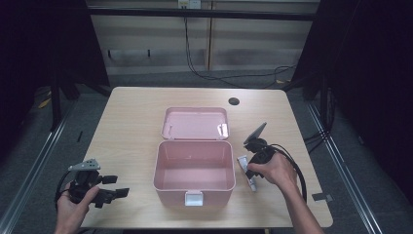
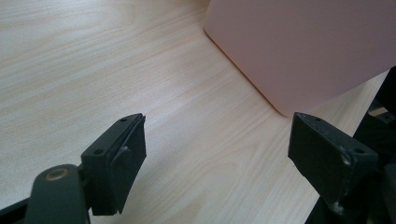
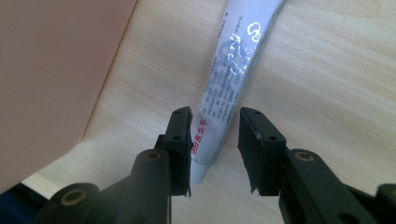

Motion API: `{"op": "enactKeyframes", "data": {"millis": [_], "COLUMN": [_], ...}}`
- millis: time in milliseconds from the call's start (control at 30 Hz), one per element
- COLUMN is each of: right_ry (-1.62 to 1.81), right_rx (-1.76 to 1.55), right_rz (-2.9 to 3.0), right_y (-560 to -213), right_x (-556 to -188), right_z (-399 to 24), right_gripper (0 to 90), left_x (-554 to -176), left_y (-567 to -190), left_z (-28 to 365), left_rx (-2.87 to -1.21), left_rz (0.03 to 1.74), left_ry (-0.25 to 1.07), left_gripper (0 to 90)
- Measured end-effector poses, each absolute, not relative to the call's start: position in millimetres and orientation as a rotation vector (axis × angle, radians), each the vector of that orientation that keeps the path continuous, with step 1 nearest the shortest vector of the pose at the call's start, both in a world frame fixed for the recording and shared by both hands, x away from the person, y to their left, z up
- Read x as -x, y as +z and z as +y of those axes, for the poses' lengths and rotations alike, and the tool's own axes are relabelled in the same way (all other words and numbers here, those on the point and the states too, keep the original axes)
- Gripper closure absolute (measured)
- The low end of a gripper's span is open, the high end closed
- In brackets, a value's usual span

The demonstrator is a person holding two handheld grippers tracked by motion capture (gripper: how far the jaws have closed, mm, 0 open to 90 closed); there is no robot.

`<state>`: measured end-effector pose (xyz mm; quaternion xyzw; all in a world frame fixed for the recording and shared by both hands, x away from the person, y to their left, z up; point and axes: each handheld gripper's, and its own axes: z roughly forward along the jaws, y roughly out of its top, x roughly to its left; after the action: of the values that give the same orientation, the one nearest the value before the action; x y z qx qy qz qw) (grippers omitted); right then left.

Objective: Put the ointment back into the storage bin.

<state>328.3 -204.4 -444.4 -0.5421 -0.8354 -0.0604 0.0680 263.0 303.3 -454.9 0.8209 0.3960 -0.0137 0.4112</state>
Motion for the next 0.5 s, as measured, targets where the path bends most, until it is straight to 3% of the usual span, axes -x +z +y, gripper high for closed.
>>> {"op": "enactKeyframes", "data": {"millis": [500], "right_ry": [-0.143], "right_rx": [1.666], "right_rz": [-2.534], "right_y": [-458.2], "right_x": [-333.8], "right_z": [-196.5], "right_gripper": [64.8], "left_x": [-262.5], "left_y": [-454.5], "left_z": [302.8], "left_rx": [-2.071], "left_rz": [0.993], "left_ry": [-0.034], "left_gripper": [19.1]}}
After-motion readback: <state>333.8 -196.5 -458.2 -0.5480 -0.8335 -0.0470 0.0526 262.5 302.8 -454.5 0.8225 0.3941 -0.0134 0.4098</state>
